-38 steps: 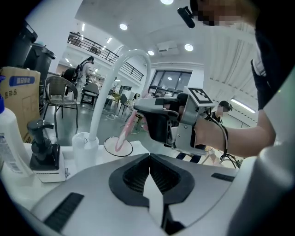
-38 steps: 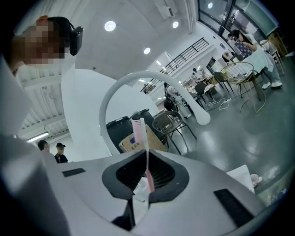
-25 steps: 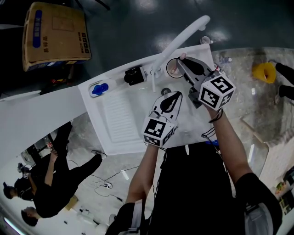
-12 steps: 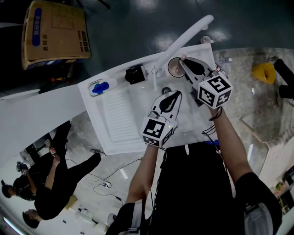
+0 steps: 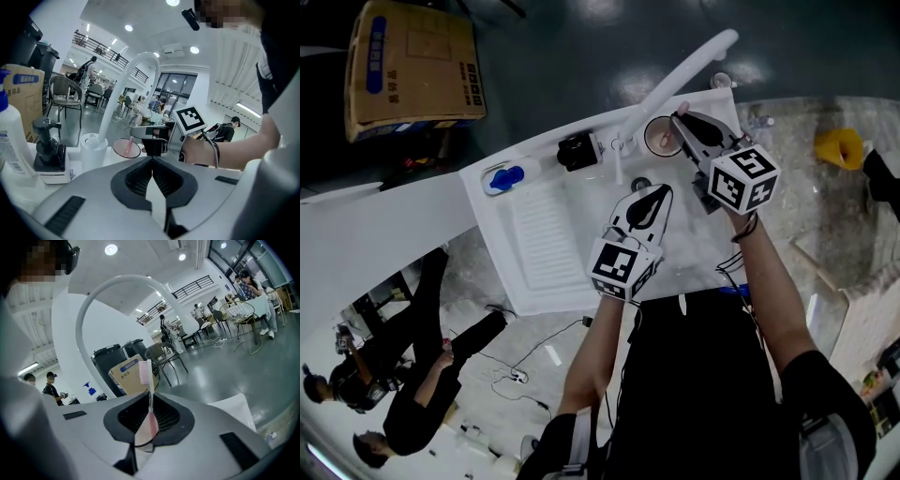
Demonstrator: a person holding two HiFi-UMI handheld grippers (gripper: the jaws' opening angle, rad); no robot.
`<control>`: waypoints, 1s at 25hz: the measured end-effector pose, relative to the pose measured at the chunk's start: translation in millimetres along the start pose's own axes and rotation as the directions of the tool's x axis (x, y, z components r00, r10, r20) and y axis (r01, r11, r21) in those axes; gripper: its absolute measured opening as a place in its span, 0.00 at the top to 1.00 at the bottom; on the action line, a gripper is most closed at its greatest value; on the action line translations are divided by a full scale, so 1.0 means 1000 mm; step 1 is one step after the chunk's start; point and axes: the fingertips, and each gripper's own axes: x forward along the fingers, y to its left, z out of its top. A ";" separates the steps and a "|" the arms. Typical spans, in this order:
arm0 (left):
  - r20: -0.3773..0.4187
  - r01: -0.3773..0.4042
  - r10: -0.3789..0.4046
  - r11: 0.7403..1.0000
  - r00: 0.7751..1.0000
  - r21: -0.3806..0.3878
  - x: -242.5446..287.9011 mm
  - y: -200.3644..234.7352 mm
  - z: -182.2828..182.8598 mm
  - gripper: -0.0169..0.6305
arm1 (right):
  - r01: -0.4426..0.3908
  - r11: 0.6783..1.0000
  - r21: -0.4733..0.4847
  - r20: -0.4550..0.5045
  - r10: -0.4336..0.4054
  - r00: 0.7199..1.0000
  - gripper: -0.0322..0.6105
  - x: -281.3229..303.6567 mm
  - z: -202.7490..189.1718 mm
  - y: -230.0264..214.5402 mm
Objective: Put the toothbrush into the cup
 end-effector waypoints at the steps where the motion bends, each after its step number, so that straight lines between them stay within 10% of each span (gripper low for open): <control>1: 0.002 -0.001 0.001 1.000 1.000 0.000 0.000 0.001 0.000 0.96 | 0.005 1.000 -0.003 -0.003 -0.005 1.000 0.91 0.000 0.000 -0.001; 25: 0.021 -0.010 0.010 1.000 1.000 0.001 -0.009 -0.007 0.005 0.96 | 0.057 0.998 -0.018 -0.009 -0.058 0.998 0.78 -0.012 -0.001 -0.011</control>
